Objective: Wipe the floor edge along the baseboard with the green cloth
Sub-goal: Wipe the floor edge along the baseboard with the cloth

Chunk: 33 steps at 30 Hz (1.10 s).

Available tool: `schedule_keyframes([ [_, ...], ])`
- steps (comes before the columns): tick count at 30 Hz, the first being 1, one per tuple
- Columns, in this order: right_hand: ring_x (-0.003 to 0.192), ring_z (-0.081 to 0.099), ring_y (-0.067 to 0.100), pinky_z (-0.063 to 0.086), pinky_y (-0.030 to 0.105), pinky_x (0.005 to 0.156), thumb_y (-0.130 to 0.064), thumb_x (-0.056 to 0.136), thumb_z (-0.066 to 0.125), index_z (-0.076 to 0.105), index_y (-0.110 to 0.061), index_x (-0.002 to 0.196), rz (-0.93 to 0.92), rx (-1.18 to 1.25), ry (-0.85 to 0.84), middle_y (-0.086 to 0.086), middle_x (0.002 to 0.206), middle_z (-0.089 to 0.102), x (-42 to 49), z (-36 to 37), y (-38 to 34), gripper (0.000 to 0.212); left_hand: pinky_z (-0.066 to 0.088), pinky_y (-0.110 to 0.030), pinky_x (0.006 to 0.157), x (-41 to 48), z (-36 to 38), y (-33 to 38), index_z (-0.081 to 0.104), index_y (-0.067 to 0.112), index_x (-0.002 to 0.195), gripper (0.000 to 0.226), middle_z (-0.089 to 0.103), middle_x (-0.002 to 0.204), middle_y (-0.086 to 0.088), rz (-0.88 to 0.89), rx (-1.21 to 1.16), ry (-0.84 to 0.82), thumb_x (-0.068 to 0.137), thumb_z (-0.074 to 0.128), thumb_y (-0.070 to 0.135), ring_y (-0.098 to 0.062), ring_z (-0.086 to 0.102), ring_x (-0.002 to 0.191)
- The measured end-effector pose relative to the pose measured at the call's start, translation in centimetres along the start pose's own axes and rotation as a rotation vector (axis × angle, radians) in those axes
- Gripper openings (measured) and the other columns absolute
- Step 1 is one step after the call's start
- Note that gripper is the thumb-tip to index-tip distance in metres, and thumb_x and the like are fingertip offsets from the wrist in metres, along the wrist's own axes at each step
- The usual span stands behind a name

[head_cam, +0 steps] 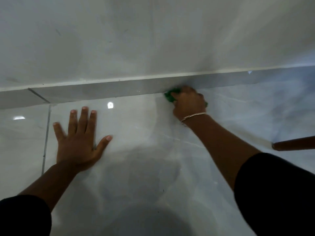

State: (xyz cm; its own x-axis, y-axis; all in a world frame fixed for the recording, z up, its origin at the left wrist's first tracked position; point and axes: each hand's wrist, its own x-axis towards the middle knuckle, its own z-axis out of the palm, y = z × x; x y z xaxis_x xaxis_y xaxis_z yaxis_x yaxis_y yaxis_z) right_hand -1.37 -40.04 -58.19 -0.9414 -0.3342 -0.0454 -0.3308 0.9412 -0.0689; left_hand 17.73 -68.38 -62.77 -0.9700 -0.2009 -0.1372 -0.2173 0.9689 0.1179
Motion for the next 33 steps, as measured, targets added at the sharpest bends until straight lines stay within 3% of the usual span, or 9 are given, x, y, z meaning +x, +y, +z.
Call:
schedule_keyframes([
  [3, 0.107, 0.058, 0.037, 0.050, 0.044, 0.091, -0.010, 0.079, 0.060, 0.064, -0.019, 0.119, 0.115, 0.025, 0.006, 0.017, 0.121, 0.058, -0.2, -0.3, 2.7, 0.040, 0.001, -0.072, 0.116, 0.0, -0.1, 0.1, 0.001, 0.022, 0.159, 0.094, -0.001, 0.169, -0.007, -0.013, -0.006, -0.003, 0.084, 0.013, 0.078, -0.033, -0.002, 0.155],
  [8, 0.114, 0.052, 0.038, 0.043, 0.051, 0.099, -0.009, 0.075, 0.054, 0.063, -0.008, 0.112, 0.290, 0.135, 0.074, 0.021, 0.123, 0.056, -1.0, 1.1, -3.6, 0.038, -0.003, -0.071, 0.116, 0.3, 0.0, 0.3, -0.002, 0.023, 0.158, 0.094, -0.004, 0.169, -0.007, -0.014, 0.005, -0.019, 0.084, 0.012, 0.078, -0.034, -0.006, 0.154],
  [12, 0.119, 0.047, 0.039, 0.037, 0.052, 0.104, -0.014, 0.077, 0.057, 0.062, -0.010, 0.113, 0.073, 0.176, 0.004, 0.020, 0.128, 0.052, -1.9, 1.1, -11.6, 0.037, -0.004, -0.071, 0.116, 0.3, -0.1, 0.3, -0.005, 0.023, 0.158, 0.093, -0.007, 0.169, -0.006, -0.001, 0.018, -0.026, 0.084, 0.011, 0.078, -0.036, -0.009, 0.154],
  [15, 0.121, 0.046, 0.038, 0.037, 0.056, 0.105, -0.015, 0.075, 0.063, 0.063, -0.009, 0.113, -0.067, 0.203, -0.002, 0.018, 0.129, 0.053, -2.1, 1.2, -13.3, 0.039, -0.003, -0.070, 0.116, 0.4, 0.0, 0.2, -0.004, 0.025, 0.158, 0.092, -0.005, 0.169, -0.005, 0.002, 0.020, -0.029, 0.085, 0.012, 0.077, -0.037, -0.008, 0.154],
  [18, 0.111, 0.058, 0.032, 0.045, 0.045, 0.098, -0.012, 0.076, 0.060, 0.065, -0.019, 0.116, -0.117, 0.190, -0.017, 0.010, 0.123, 0.062, -1.7, 0.5, -8.7, 0.041, -0.002, -0.071, 0.116, 0.2, -0.4, 0.3, -0.002, 0.025, 0.159, 0.091, -0.004, 0.169, -0.003, 0.000, 0.013, -0.047, 0.085, 0.013, 0.077, -0.036, -0.007, 0.154],
  [21, 0.105, 0.062, 0.034, 0.049, 0.041, 0.094, -0.009, 0.079, 0.059, 0.067, -0.024, 0.116, 0.089, 0.189, 0.009, 0.010, 0.118, 0.065, -0.5, -0.6, -0.8, 0.041, -0.001, -0.072, 0.116, 0.3, -0.7, 0.4, 0.001, 0.024, 0.159, 0.092, -0.003, 0.169, -0.004, 0.002, 0.013, -0.056, 0.084, 0.012, 0.077, -0.037, -0.006, 0.154],
  [25, 0.106, 0.059, 0.038, 0.051, 0.048, 0.095, -0.005, 0.080, 0.061, 0.067, -0.008, 0.111, 0.257, 0.100, -0.026, 0.019, 0.116, 0.062, 0.1, -0.9, 4.1, 0.031, 0.000, -0.073, 0.115, 0.2, -0.7, 0.4, -0.001, 0.024, 0.159, 0.094, -0.004, 0.169, -0.005, 0.004, 0.012, -0.064, 0.083, 0.010, 0.079, -0.037, -0.006, 0.154],
  [28, 0.114, 0.050, 0.040, 0.044, 0.052, 0.097, -0.009, 0.079, 0.057, 0.064, -0.007, 0.112, 0.315, 0.114, 0.027, 0.021, 0.122, 0.055, -0.4, 0.1, -0.1, 0.034, -0.002, -0.073, 0.114, 1.1, -0.5, 2.0, -0.003, 0.024, 0.158, 0.095, -0.007, 0.169, -0.004, -0.047, 0.014, -0.057, 0.082, 0.009, 0.080, -0.039, -0.008, 0.153],
  [33, 0.123, 0.046, 0.044, 0.037, 0.057, 0.100, -0.015, 0.076, 0.056, 0.059, -0.005, 0.117, 0.100, 0.159, 0.081, 0.023, 0.126, 0.053, -2.2, 1.9, -10.9, 0.043, -0.004, -0.073, 0.114, 2.9, -0.1, 3.8, -0.002, 0.023, 0.158, 0.096, -0.005, 0.169, -0.005, -0.032, 0.028, -0.048, 0.082, 0.008, 0.080, -0.038, -0.008, 0.154],
])
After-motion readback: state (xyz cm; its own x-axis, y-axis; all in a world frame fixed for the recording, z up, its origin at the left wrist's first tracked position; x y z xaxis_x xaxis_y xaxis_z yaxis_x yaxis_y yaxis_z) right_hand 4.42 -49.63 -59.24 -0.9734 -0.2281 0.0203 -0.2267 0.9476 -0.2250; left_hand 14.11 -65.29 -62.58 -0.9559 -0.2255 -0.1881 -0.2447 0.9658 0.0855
